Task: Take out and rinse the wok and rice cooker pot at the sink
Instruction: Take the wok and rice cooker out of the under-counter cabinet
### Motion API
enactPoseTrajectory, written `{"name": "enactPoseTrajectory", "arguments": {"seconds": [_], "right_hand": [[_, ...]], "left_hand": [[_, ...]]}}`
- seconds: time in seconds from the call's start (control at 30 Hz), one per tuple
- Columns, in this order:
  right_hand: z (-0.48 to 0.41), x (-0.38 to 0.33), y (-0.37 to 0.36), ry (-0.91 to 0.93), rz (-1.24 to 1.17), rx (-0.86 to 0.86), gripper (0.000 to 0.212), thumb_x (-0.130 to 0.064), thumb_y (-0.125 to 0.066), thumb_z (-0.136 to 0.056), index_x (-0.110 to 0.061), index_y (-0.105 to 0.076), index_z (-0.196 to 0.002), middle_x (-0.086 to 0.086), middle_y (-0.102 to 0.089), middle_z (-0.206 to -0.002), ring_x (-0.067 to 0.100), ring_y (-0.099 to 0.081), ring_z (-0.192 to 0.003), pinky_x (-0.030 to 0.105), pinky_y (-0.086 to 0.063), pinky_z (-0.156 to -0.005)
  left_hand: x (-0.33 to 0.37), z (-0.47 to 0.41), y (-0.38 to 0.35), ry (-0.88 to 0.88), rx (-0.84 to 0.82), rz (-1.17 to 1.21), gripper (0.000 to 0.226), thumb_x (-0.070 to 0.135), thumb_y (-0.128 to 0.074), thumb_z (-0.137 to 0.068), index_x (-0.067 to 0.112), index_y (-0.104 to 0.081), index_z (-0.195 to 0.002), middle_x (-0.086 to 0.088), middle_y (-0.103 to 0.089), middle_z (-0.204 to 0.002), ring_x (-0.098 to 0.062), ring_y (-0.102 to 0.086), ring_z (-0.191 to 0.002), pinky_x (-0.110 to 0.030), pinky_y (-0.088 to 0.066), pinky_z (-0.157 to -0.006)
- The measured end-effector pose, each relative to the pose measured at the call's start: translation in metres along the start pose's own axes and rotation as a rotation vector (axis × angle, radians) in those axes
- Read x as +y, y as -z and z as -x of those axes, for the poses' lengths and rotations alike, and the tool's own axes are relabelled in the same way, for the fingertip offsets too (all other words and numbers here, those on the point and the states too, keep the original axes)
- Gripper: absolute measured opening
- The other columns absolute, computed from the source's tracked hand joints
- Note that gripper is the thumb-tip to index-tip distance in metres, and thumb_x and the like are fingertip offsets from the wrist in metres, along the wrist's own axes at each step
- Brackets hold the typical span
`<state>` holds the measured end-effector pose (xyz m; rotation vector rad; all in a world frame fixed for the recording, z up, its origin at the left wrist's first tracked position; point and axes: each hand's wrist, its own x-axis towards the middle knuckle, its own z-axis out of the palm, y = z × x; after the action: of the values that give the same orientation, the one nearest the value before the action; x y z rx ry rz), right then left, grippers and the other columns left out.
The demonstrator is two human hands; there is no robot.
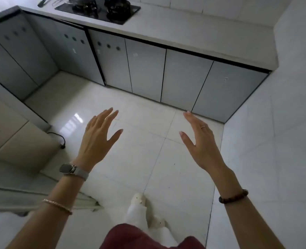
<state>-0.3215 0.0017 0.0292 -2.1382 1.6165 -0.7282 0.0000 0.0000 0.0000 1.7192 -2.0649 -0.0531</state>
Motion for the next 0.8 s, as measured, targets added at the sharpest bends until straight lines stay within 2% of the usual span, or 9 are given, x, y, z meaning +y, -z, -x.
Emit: {"name": "enactPoseTrajectory", "arguments": {"seconds": [0.23, 0.43, 0.8], "right_hand": [[-0.056, 0.017, -0.02, -0.037, 0.008, -0.049, 0.053, -0.043, -0.038, -0.099, -0.036, -0.022, -0.149, -0.013, -0.026, -0.155, 0.005, -0.022, -0.142, 0.033, -0.02, -0.117], [-0.145, 0.019, -0.04, -0.066, 0.01, -0.055, 0.052, -0.042, -0.039, -0.1, -0.035, -0.024, -0.149, -0.013, -0.026, -0.155, 0.004, -0.021, -0.141, 0.027, -0.016, -0.116], [-0.293, 0.029, -0.064, -0.142, 0.017, -0.018, 0.052, -0.044, -0.039, -0.099, -0.04, -0.02, -0.148, -0.015, -0.024, -0.155, 0.005, -0.021, -0.141, 0.031, -0.021, -0.115]], "left_hand": [[-0.022, -0.063, -0.021, 0.018, 0.016, 0.005, 0.059, 0.042, -0.052, -0.096, 0.02, -0.036, -0.148, -0.004, -0.038, -0.153, -0.023, -0.034, -0.141, -0.043, -0.023, -0.118], [-0.064, -0.147, -0.04, 0.009, 0.019, 0.023, 0.058, 0.041, -0.052, -0.097, 0.02, -0.036, -0.148, -0.003, -0.037, -0.153, -0.022, -0.033, -0.142, -0.042, -0.023, -0.118], [-0.137, -0.292, -0.056, -0.013, -0.007, 0.037, 0.055, 0.04, -0.053, -0.096, 0.017, -0.04, -0.145, -0.005, -0.041, -0.15, -0.024, -0.036, -0.139, -0.045, -0.026, -0.116]]}}
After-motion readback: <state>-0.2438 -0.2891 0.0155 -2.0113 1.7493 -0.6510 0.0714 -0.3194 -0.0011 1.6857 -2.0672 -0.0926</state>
